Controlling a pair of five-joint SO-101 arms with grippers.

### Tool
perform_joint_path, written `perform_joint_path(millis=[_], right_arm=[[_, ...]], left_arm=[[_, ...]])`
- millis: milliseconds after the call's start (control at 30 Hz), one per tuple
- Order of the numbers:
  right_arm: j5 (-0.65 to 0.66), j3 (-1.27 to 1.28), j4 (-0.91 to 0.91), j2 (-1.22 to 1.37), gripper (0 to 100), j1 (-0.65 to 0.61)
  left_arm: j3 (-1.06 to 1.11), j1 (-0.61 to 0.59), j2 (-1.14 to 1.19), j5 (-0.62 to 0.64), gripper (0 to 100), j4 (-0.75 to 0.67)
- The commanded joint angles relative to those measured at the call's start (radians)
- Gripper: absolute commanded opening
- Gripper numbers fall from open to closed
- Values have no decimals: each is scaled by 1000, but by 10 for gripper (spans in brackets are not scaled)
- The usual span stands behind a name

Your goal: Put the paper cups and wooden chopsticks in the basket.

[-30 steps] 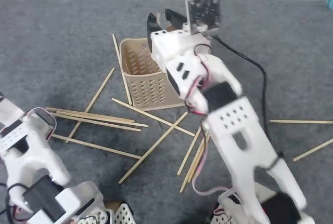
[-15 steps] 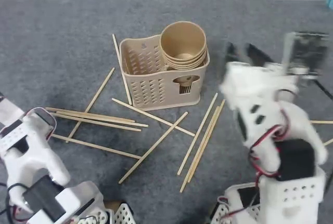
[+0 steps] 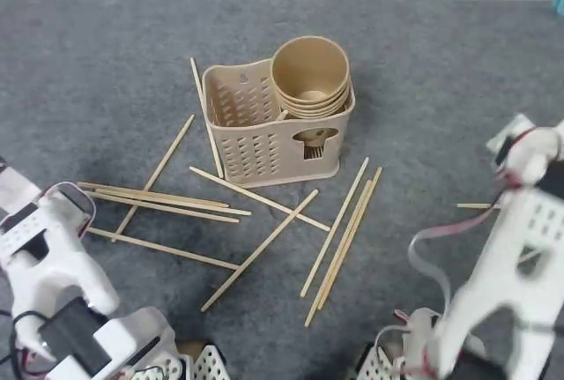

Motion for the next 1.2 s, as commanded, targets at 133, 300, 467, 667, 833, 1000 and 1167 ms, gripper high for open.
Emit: perform_joint_path(millis=[133,300,467,667,833,1000,1167], right_arm=[[-169,-14,-349,369,128,196],[-176,-14,-510,526,128,272],[-173,-17,-552,618,128,320],[-173,-83,-618,740,128,348],[-173,-196,-654,895,128,375],[-173,-344,-657,1061,109,400],[-181,-439,-651,1136,21,430]], left_arm=[[-41,5,-5,2,13,-3],[-41,5,-5,2,13,-3],[-42,6,-5,2,13,-3],[-42,6,-5,2,13,-3],[-42,6,-5,2,13,-3],[-42,6,-5,2,13,-3],[-42,8,-5,2,13,-3]])
